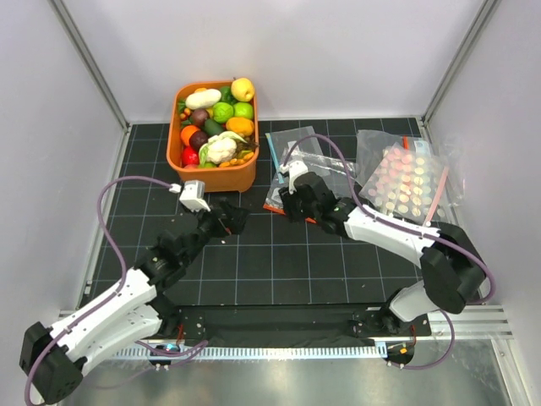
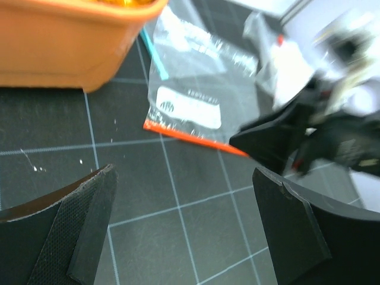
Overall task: Place the food in the zip-top bag and seal the zipper
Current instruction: Pick up the zipper food storage bag at the center of the board.
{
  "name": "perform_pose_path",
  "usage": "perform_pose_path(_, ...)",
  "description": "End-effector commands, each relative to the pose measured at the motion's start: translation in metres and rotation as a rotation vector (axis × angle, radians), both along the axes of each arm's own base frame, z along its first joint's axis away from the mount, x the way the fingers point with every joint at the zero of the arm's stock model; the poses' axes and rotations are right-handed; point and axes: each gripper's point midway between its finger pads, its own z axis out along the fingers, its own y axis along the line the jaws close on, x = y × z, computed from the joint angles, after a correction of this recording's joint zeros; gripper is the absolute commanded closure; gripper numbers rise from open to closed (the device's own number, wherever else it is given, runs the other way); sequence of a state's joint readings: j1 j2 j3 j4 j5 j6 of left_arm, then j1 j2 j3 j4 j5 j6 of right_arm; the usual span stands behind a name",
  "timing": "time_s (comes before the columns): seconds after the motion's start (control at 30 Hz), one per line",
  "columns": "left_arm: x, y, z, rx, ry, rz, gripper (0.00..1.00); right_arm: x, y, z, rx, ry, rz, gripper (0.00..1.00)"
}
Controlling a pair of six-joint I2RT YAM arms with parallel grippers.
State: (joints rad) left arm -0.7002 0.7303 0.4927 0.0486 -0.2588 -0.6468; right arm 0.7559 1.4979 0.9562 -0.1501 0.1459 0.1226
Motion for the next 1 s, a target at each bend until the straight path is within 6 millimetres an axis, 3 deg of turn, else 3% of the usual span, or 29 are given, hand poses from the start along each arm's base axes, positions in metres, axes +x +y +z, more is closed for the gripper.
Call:
perform_pose_path(0.0, 0.007, -0.014, 0.021, -0.021, -0.030, -0.038, 0.00, 0.007, 0.006, 0.014, 0.037, -0.043, -0.011, 0.43)
perform_pose_path(0.03, 0.007, -0.014, 0.020, -0.013, -0.025, -0.040, 0.00, 0.009, 0.000, 0.009, 0.007, -0.039, -0.031, 0.34)
perform_pose_path(0.1, 0.006, -0.012, 0.021, -0.012, -0.031, -0.033, 0.00, 0.009, -0.001, -0.001, -0.029, -0.023, -0.019, 0.27)
perform_pose_path(0.3, 0.003, -0.002, 0.027, -0.026, -0.064, -0.004, 0.00, 0.021, -0.014, -0.036, -0.187, 0.018, -0.063, 0.13)
perform_pose_path(0.63, 0.000, -0.001, 0.029, -0.033, -0.068, -0.011, 0.00, 0.046, -0.018, -0.069, -0.308, 0.043, -0.096, 0.05)
perform_pose_path(0.97, 0.000, -0.001, 0.029, -0.034, -0.070, -0.010, 0.00, 0.056, -0.020, -0.087, -0.192, 0.164, -0.109, 0.06)
